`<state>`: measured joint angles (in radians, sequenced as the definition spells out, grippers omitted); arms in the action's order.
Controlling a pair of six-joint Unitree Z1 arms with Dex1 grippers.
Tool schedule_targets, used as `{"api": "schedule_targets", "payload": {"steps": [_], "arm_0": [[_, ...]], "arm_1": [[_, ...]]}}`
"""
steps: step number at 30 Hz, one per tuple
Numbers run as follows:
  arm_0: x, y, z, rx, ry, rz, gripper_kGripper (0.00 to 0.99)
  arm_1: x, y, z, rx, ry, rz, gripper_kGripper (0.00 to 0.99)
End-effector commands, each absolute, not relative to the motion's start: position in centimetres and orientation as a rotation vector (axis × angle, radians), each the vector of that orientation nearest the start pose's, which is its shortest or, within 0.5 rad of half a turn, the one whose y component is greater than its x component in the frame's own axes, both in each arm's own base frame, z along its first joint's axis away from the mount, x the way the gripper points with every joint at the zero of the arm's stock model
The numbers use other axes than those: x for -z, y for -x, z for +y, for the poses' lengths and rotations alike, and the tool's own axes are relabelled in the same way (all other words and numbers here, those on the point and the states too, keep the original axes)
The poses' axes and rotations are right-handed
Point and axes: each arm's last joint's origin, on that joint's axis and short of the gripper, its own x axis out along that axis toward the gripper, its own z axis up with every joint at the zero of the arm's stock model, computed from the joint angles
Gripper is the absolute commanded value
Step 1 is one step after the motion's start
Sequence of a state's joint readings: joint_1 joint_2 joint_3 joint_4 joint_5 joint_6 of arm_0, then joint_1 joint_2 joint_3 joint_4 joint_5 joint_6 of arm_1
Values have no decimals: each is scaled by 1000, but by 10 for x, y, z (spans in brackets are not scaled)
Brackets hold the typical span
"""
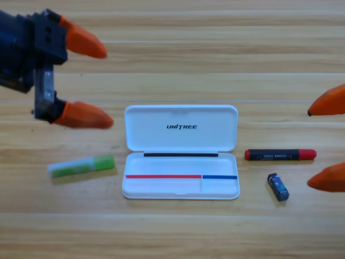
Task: Clean up eraser and pencils
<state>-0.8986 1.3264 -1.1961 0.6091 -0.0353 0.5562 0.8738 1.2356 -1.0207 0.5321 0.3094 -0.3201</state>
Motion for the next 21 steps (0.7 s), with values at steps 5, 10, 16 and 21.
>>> {"api": "schedule_targets", "payload": {"steps": [5, 10, 16, 21], "arm_0": [[-372, -228, -160, 836, -1035, 645, 937], [-348, -297, -149, 816, -1066, 839, 954], [-314, -327, -142, 852, -1068, 985, 962], [-276, -328, -145, 923, -1041, 1100, 960]], "arm_1": [[-339, -148, 175, -977, 564, 814, 990], [-313, -170, 190, -815, 686, 980, 986], [-274, -215, 225, -708, 673, 1182, 976], [-243, -235, 244, -674, 646, 1285, 966]]}}
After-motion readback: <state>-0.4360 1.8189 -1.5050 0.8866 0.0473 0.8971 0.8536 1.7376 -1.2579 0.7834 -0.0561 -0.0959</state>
